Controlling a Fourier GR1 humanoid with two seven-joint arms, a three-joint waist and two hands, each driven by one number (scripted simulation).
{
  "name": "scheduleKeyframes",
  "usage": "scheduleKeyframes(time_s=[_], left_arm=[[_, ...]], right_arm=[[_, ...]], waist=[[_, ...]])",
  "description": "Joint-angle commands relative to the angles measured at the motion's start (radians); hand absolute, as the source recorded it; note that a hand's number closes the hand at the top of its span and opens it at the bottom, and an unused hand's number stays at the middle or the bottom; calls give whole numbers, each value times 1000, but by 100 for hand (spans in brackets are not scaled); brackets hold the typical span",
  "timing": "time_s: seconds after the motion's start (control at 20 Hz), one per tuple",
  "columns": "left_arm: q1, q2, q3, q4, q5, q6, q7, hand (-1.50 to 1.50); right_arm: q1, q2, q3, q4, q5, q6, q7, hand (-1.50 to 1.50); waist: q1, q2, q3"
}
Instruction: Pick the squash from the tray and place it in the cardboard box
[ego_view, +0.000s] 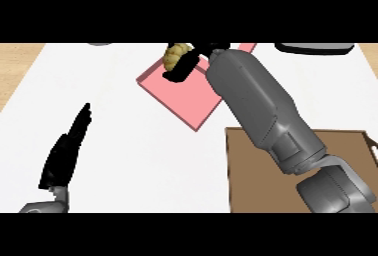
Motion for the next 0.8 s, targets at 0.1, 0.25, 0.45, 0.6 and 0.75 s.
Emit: scheduleKeyframes(time_s=[0.1, 0.25, 0.45, 0.6, 0.75], left_arm=[[-44, -12, -12, 24, -10, 1, -14, 0], [-67, 15, 6, 22, 14, -38, 23, 0], [-71, -9, -14, 34, -27, 4, 11, 0], [-60, -13, -18, 31, -10, -15, 3, 0], [-45, 6, 6, 5, -1, -14, 14, 0]], right_arm=[[-5, 23, -13, 158, -38, -73, 1, -150], [7, 24, 10, 170, -79, -92, -13, -150], [-7, 24, -42, 176, -142, -129, -61, -150], [18, 24, -116, 142, -226, -227, -107, -150], [-15, 24, -221, 130, -288, -281, -110, -150]], waist=[[35, 14, 0], [39, 7, 0], [51, 15, 0], [56, 15, 1], [28, 8, 2]])
